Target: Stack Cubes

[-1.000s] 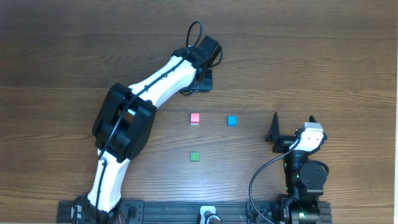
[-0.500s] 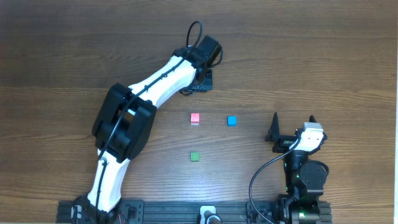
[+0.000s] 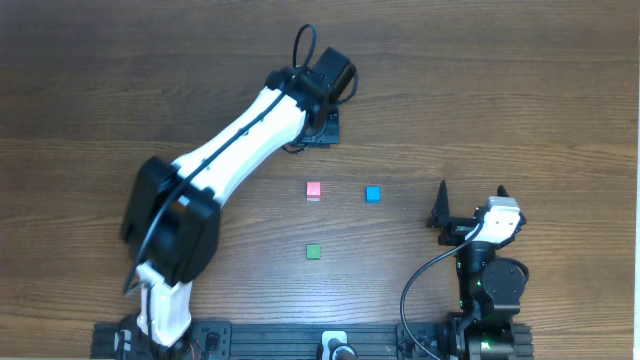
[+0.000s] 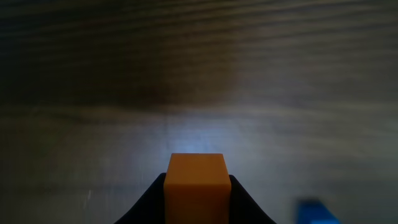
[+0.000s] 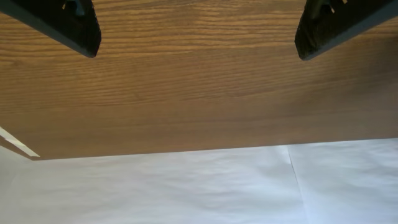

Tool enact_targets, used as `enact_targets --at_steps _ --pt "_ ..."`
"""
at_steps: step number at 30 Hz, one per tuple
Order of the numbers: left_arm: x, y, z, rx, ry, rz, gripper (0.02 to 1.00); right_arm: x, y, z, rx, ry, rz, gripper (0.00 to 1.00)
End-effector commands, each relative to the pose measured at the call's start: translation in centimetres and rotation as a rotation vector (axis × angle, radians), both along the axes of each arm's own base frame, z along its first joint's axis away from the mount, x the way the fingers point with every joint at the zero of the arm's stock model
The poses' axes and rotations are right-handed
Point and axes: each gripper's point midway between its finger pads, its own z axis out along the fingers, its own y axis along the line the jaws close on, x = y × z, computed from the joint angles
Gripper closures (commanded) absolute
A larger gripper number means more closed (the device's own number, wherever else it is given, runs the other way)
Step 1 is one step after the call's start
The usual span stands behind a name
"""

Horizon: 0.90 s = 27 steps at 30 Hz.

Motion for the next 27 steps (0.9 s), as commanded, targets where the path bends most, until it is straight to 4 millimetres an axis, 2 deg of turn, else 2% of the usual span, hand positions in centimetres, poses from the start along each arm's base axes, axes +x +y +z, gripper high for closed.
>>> enact_targets --at_steps 1,4,8,11,27 --pt "-2.7 -1.3 4.6 -0.02 -0.053 0.014 0.906 0.0 -0.1 -0.1 -0.006 0.0 -0.004 0.007" --pt "-4.6 -2.0 4.6 -0.012 -0.049 0.0 0.912 0.0 -0.1 -0.1 -0.006 0.0 -0.004 0.009" --pt "-6.8 -1.9 3.2 -0.016 -0.042 0.056 0.917 0.0 -0.1 -0.1 -0.006 0.0 -0.004 0.009" --pt "-7.5 -1.6 2.2 -0.023 -0.046 0.059 0.923 0.0 -0.1 -0.1 -0.006 0.0 -0.004 0.007" --pt "-7.7 -0.1 -0.2 0.027 -0.013 0.078 0.934 0.0 -0.1 -0.1 -0.006 0.0 -0.004 0.009"
